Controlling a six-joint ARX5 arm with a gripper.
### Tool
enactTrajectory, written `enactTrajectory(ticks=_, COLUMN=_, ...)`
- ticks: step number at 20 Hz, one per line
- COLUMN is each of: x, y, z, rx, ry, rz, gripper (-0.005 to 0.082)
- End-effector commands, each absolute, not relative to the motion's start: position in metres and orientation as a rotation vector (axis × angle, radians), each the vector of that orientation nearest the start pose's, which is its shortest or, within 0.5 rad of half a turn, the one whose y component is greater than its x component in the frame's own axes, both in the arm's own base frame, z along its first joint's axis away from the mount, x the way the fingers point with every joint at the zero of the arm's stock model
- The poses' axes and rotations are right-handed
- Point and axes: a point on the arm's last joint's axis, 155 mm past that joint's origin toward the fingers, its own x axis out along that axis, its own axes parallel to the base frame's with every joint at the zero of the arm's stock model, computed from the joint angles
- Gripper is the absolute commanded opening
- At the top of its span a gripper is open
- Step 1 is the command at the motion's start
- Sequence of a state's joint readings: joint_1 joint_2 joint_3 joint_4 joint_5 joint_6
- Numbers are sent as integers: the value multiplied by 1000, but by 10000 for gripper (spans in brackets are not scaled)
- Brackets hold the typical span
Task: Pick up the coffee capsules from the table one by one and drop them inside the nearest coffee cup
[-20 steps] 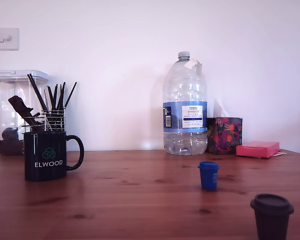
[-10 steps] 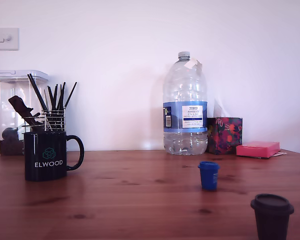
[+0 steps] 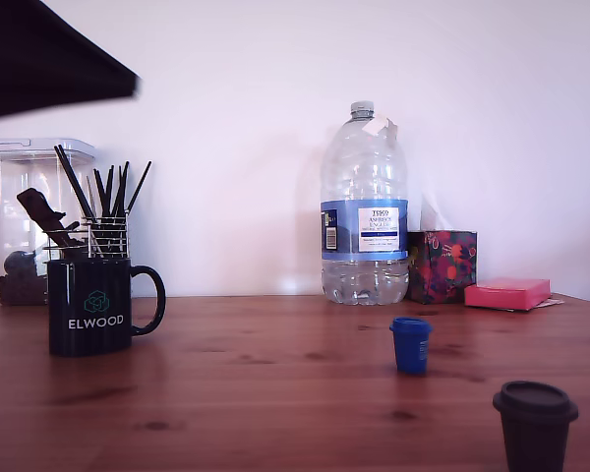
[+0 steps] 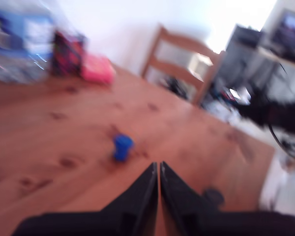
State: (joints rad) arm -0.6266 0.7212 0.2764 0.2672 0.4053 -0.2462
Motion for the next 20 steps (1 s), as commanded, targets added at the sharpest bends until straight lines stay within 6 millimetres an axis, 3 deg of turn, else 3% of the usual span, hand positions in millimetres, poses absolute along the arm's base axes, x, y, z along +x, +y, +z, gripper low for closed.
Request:
enactTrajectory(ticks=1, x=193, y=-250, z=171, rx=-135, ry=312, rz=-1050, gripper=-24)
enactTrajectory(ticks=7, x=158, y=-295, z=117, rx=40, ry=416, rz=-1187, gripper=-24)
enactTrajectory(ticks=11, x=149, y=-303, z=100, rx=76, ry=453, rz=-1224, gripper=-22)
enactTrajectory(ticks=13, x=149, y=-303, z=95, rx=82, ry=472, rz=-1222, gripper=34)
enactTrajectory(ticks=14, x=149, y=-304, z=94, rx=83, ry=474, rz=-1222, gripper=98)
enactTrajectory(ticks=15, x=149, y=-305, z=95, rx=81, ry=463, rz=-1224, gripper=225)
enactTrajectory(ticks=17, x=152, y=-311, z=101, rx=80, ry=417, rz=-1231, gripper=559)
enactTrajectory(ticks=18, x=152, y=-315, z=101, rx=84, ry=400, rz=-1239, gripper=669)
enactTrajectory(ticks=20, x=151, y=-321, z=98, rx=90, ry=386, rz=-1254, gripper=711)
